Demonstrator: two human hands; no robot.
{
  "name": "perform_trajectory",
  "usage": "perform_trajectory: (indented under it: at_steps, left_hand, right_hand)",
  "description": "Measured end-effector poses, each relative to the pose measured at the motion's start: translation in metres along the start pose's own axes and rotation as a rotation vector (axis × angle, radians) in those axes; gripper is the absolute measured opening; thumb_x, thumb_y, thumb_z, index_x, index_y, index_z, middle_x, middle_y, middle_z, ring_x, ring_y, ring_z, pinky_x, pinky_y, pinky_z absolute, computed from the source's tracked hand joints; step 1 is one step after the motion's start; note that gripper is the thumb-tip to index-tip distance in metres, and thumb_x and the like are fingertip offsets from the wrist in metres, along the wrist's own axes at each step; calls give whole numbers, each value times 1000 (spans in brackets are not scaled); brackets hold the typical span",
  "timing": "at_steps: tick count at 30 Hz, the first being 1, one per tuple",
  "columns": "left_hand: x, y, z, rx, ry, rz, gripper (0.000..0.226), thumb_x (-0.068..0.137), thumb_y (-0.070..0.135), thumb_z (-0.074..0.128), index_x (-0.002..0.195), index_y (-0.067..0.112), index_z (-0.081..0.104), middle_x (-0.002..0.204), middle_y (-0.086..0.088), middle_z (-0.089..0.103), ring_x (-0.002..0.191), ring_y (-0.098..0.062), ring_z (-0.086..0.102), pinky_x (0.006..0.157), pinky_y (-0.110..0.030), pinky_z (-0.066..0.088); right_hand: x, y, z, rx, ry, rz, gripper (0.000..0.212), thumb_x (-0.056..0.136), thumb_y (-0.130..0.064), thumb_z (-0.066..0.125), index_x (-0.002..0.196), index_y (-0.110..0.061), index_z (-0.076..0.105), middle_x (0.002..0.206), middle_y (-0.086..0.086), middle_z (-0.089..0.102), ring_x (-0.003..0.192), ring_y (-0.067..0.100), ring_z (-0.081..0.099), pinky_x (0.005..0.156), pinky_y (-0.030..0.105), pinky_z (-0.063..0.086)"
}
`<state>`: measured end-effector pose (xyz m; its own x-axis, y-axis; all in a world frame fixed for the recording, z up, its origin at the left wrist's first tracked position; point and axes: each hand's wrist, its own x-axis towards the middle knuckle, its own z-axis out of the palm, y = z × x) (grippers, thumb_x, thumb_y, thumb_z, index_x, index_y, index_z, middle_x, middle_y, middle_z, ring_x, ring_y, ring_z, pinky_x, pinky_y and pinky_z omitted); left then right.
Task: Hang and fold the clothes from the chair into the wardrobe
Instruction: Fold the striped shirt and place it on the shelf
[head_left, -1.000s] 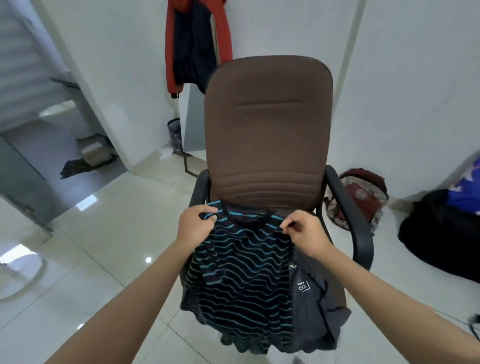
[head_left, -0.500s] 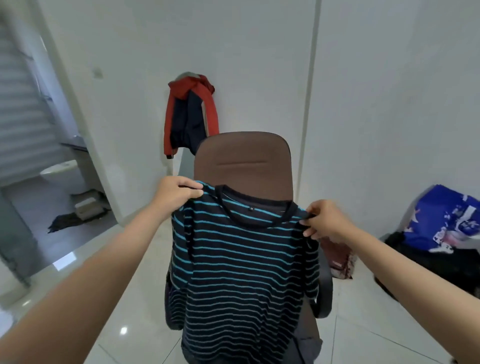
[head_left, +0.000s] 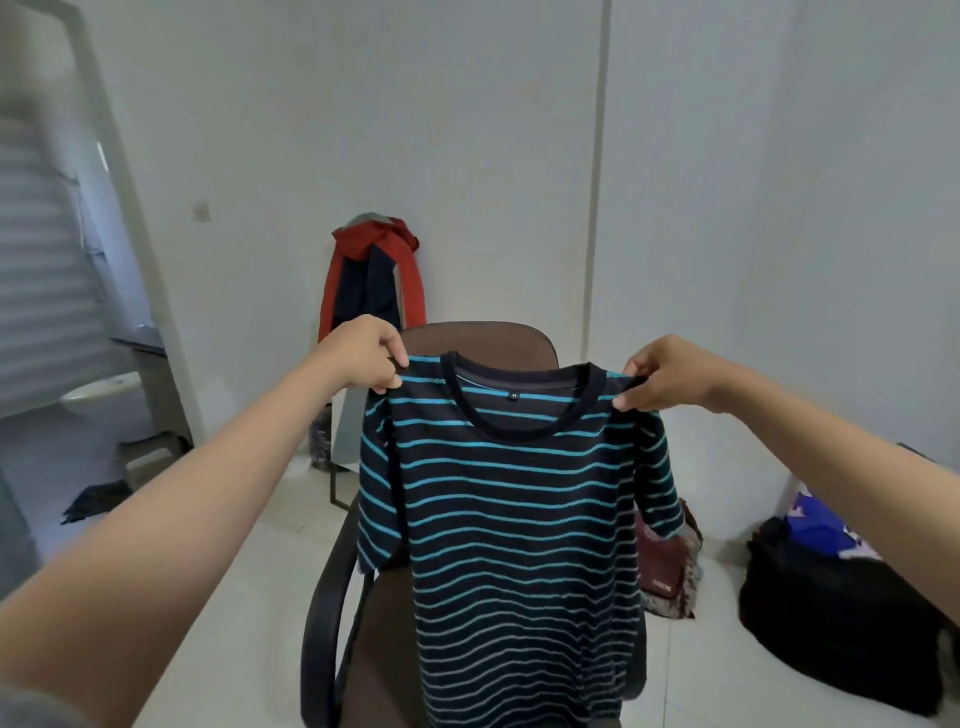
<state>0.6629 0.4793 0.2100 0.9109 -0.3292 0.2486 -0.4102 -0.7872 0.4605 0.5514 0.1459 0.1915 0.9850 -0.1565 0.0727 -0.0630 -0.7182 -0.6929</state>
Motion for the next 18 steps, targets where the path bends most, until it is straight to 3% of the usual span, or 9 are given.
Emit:
perform_trajectory:
  at_steps: [3,7,9,14,18]
  left_hand:
    - [3,5,4,-1,29,24,23,75,5,74,84,19,59,79,-2,61,63,-12,60,55,-24,43]
    - [3,6,9,-72,-5,105,22,75,19,79,90,23,64,79,10,54,78,-12,53,77,-28,46]
    - [2,6,11,-95,-16,141,11,77,21,77,81,23,67,82,9,61,87,-14,58,82,-31,48]
    - [-2,8,15,-198,21,94,15,77,21,77,67,14,68,75,-1,66,76,-17,60,68,-28,47]
    - [-2,11,15,-353,72,-19,19,69,18,84,65,8,68,81,-1,66,81,-14,60,75,-30,47]
  right_hand:
    - [0,1,-8,-158,85,-21,19,75,-20,80,77,-5,69,69,2,65,65,14,59,59,21,47]
    - [-5,2,-14,-320,130,-33,27,80,-34,75,66,-15,61,68,-1,58,67,14,52,54,22,37]
    - [-6,2,-15,-353,144,-24,32,81,-37,73,66,-13,59,68,0,57,67,16,51,55,23,37]
    - [-11,6,-17,-394,164,-23,37,81,-41,71,62,-13,57,61,-1,55,60,12,49,53,22,35]
    - [-16,9,-21,-392,190,-41,40,78,-43,74,57,-14,56,54,-3,56,55,9,49,52,20,33]
